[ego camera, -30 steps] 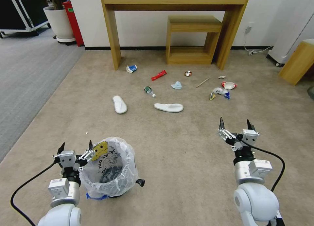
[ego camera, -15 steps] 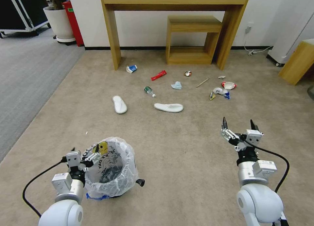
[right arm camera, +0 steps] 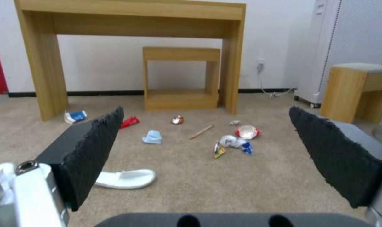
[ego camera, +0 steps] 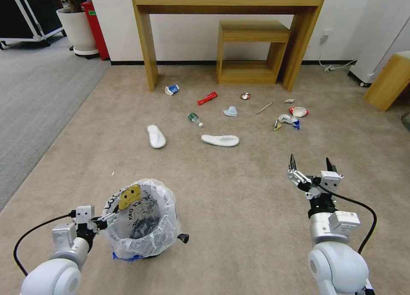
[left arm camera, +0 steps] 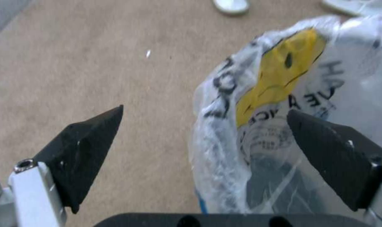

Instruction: Pick up the trash bin and place the garbage on the floor into it.

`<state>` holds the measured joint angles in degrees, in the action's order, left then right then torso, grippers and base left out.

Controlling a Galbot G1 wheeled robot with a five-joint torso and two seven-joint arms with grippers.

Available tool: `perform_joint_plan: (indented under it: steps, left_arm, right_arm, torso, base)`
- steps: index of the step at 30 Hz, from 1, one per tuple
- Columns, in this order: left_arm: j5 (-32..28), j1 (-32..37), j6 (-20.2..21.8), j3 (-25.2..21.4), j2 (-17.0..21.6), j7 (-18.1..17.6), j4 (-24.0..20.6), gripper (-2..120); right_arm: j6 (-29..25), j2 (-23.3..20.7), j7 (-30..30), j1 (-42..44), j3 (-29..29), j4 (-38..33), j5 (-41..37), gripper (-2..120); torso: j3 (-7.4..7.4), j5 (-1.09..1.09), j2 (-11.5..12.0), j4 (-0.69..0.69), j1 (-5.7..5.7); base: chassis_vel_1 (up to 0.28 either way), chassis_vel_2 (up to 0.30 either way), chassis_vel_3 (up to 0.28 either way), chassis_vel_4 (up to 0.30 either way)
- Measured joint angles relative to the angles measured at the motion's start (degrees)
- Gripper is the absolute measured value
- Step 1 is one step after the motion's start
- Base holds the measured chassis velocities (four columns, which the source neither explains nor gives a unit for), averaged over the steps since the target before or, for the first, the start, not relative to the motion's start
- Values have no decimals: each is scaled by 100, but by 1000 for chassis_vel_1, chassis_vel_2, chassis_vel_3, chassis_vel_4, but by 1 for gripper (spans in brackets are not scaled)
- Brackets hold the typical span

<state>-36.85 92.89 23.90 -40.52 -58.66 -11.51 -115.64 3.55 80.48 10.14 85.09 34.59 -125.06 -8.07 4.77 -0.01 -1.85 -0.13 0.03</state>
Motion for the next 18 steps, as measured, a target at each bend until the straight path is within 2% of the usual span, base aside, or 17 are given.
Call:
perform_joint_plan:
  steps: [5,7,10,18]
  left_arm:
    - [-335,-20,246,124,158,-289,-22,100]
    - [-628,-100,486,240,237,-542,-77,100]
    - [-768,-146,636,325,280,-667,-121,100]
    - [-837,-295,743,522,357,-722,50,100]
  right_arm:
    - [-15,35,-14,26,3,-1,37,100]
    - [-27,63,-32,42,8,-4,59,100]
    - [-29,73,-37,45,11,-4,68,100]
    - [-26,85,-48,37,26,-4,79,100]
  torso:
    - [0,0,0,0,0]
    - [0,1,0,-1,0]
    - [0,1,0,0,0]
    - [0,1,0,0,0]
  base:
    - [0,0,0,0]
    - [0,0,0,0]
    - [0,0,0,0]
    - [0,0,0,0]
